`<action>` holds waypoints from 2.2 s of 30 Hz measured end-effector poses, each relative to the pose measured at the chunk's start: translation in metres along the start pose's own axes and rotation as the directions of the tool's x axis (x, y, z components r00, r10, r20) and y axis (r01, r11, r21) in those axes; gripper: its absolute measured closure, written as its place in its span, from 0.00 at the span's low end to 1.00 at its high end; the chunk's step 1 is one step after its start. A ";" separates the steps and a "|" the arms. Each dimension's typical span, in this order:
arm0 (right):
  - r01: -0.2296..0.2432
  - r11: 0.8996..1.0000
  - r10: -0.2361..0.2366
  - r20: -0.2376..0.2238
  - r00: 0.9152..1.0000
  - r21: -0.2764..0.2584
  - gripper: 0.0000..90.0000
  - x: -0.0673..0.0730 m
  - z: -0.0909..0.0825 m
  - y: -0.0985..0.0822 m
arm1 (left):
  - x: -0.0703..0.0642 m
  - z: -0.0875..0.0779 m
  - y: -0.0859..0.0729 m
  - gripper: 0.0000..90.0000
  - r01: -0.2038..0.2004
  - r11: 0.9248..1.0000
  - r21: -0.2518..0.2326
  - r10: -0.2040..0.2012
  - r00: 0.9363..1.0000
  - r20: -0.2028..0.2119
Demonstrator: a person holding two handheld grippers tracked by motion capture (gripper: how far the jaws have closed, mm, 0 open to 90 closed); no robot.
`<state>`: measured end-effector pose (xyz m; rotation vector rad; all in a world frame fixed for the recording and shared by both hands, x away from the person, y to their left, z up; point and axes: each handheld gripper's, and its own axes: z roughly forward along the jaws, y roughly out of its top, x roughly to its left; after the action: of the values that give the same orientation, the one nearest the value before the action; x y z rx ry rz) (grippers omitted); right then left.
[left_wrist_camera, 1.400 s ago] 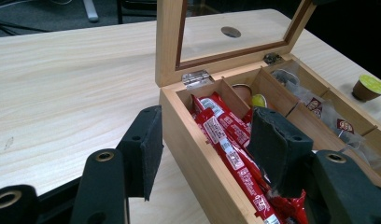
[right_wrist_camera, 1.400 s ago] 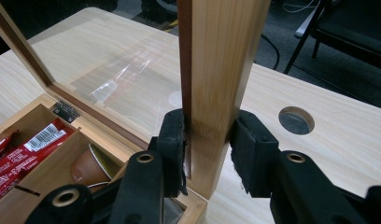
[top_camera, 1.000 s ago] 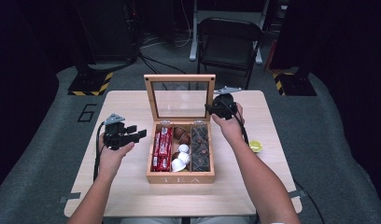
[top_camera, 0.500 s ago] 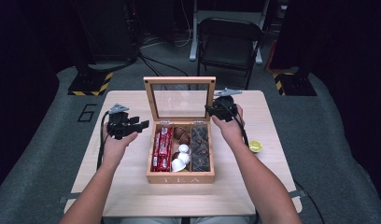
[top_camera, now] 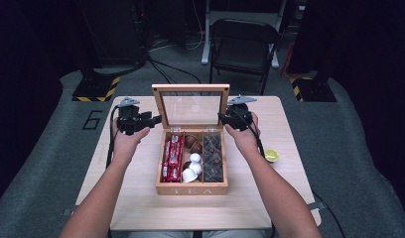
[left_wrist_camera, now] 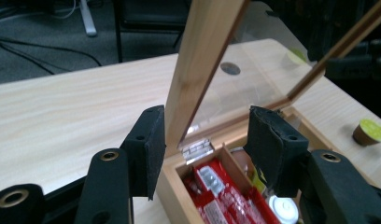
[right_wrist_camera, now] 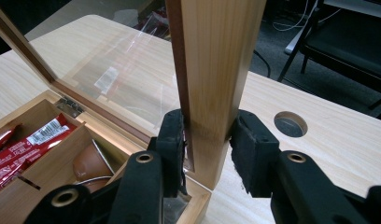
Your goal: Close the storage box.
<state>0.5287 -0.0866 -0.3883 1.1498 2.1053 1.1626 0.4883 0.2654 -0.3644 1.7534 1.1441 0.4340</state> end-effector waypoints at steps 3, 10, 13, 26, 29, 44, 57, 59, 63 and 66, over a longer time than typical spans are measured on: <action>0.017 1.000 -0.017 0.003 1.000 -0.004 0.72 0.000 -0.001 -0.001 | -0.002 0.002 0.006 0.52 -0.007 1.000 -0.007 0.007 1.000 0.000; 0.015 1.000 -0.015 0.004 1.000 -0.014 0.72 0.002 -0.002 -0.003 | -0.010 0.005 0.018 0.57 -0.032 0.999 -0.031 0.032 0.999 0.004; 0.021 1.000 -0.021 0.006 1.000 -0.020 0.72 0.003 -0.003 -0.004 | -0.011 0.005 0.022 0.60 -0.049 0.998 -0.030 0.048 0.999 -0.019; 0.022 0.999 -0.021 0.003 1.000 -0.035 0.71 0.004 -0.006 -0.009 | -0.015 0.003 0.022 0.69 -0.064 0.997 -0.051 0.061 0.997 -0.054; 0.002 0.999 -0.002 -0.009 1.000 -0.041 0.70 0.004 -0.009 -0.011 | -0.016 0.002 0.019 0.69 -0.068 0.996 -0.058 0.065 0.997 -0.051; -0.001 0.994 -0.004 -0.042 0.999 -0.113 0.65 0.013 -0.045 0.000 | -0.023 -0.013 0.016 0.67 -0.106 0.992 -0.072 0.104 0.994 -0.033; 0.025 0.993 -0.029 -0.035 0.999 -0.111 0.67 0.022 -0.070 0.015 | -0.029 -0.024 0.015 0.68 -0.147 0.988 -0.038 0.146 0.989 -0.030; 0.029 0.994 -0.033 -0.035 0.999 -0.105 0.66 0.023 -0.072 0.017 | -0.030 -0.025 0.015 0.68 -0.149 0.988 -0.030 0.148 0.989 -0.031; 0.034 0.994 -0.038 -0.034 0.999 -0.108 0.67 0.025 -0.078 0.020 | -0.031 -0.026 0.014 0.68 -0.152 0.988 -0.021 0.151 0.988 -0.032; 0.035 0.994 -0.039 -0.034 0.999 -0.100 0.67 0.027 -0.082 0.022 | -0.032 -0.028 0.015 0.68 -0.149 0.989 -0.018 0.149 0.989 -0.027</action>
<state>0.4654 -0.0946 -0.3267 1.0482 2.0619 1.2647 0.4597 0.2519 -0.3321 1.8270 1.0264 0.5574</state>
